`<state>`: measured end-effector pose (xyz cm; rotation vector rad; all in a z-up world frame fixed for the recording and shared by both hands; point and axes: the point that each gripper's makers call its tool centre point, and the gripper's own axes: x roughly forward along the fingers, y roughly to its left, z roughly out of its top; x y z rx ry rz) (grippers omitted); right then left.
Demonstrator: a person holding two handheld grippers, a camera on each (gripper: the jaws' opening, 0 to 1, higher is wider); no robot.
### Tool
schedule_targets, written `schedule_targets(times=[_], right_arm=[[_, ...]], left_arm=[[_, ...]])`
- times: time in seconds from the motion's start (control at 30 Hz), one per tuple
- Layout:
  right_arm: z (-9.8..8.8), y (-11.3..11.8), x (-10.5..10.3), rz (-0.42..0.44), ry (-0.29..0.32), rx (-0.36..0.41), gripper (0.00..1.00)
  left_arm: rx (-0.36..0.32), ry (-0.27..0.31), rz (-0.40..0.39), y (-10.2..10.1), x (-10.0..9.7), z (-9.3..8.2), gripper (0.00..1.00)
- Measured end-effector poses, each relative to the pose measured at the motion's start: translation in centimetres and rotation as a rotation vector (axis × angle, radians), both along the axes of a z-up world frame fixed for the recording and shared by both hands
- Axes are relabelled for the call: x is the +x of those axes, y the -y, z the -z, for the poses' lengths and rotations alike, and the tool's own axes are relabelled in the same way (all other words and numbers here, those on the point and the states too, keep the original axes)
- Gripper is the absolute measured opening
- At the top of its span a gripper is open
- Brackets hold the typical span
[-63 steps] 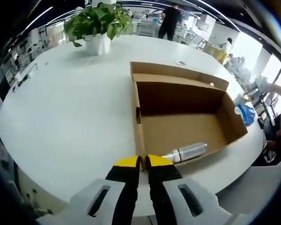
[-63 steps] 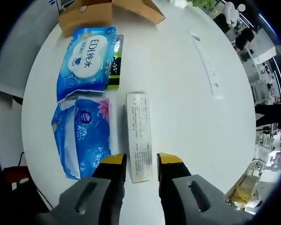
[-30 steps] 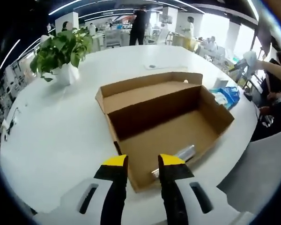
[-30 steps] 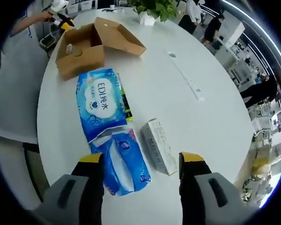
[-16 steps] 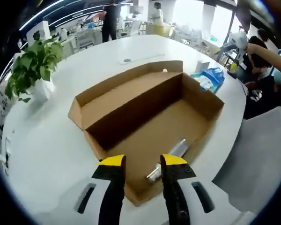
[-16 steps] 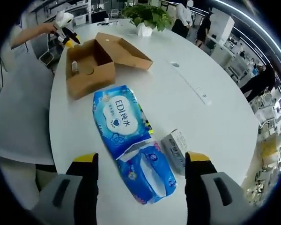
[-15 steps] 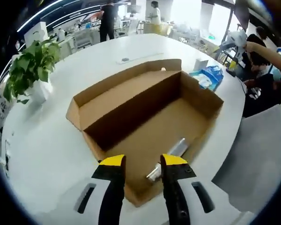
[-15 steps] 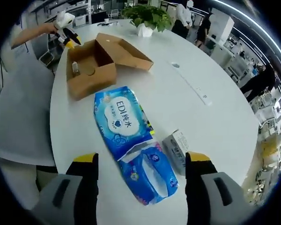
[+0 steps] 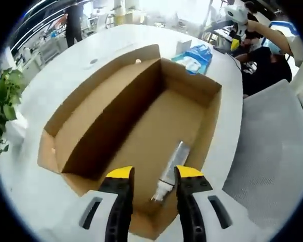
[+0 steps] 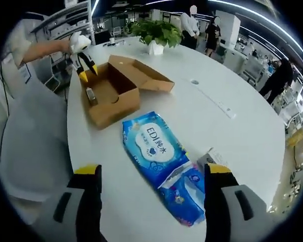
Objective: Operate the shoe box by opening the lid, removing the specified soft item, and placing it in the target area until the item is outside and the box remains undamaged.
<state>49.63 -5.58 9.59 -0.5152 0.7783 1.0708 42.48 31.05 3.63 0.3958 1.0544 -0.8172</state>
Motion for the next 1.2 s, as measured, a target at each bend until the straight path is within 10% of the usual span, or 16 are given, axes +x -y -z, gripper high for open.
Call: schedule_targets(times=[0.6, 1.2], right_arm=[[-1.4, -4.9, -2.5, -0.039, -0.019, 0.084, 0.82], [-3.3, -12.9, -2.3, -0.294, -0.003, 0.081, 0.79]], left_arm=[[-0.005, -0.019, 0.135, 1.5, 0.3, 0.2, 0.37], [-0.111, 0.082, -0.113, -0.8, -0.7, -3.5, 0.47]])
